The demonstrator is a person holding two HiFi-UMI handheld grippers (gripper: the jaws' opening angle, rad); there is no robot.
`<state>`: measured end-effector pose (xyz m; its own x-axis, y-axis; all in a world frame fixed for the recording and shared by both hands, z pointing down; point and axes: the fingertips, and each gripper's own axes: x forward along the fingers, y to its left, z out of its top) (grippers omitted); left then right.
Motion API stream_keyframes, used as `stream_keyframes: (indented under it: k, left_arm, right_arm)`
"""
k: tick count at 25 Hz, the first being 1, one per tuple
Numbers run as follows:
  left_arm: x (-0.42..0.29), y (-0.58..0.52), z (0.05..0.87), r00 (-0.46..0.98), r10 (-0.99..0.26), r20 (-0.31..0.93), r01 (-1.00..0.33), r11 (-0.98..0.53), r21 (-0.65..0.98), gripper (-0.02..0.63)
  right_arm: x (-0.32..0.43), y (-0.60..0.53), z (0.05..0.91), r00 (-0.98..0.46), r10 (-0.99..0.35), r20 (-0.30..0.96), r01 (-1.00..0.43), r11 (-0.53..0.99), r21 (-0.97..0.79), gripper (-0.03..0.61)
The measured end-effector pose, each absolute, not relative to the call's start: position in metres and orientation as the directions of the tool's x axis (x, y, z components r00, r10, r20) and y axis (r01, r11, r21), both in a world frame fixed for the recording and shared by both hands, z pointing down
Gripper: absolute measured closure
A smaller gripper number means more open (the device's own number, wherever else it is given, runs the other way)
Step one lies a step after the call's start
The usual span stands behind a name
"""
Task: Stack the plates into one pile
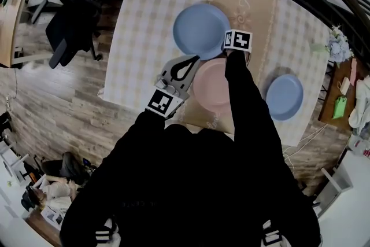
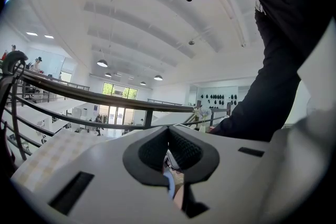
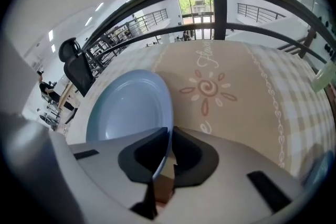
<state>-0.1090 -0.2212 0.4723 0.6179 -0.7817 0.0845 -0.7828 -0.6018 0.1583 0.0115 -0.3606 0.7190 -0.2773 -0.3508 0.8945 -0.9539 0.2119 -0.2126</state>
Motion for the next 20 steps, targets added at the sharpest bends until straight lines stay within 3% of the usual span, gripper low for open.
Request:
stream_keyframes:
  k: [20]
  left_arm:
    - [-0.108, -0.193, 0.459, 0.628, -0.775, 0.067, -0.777, -0.619, 0.119, 0.595]
  right_arm:
    - [0.007, -0.347, 0.677, -0.417, -0.444, 0.793, -0.892, 0.031, -0.451, 0.560]
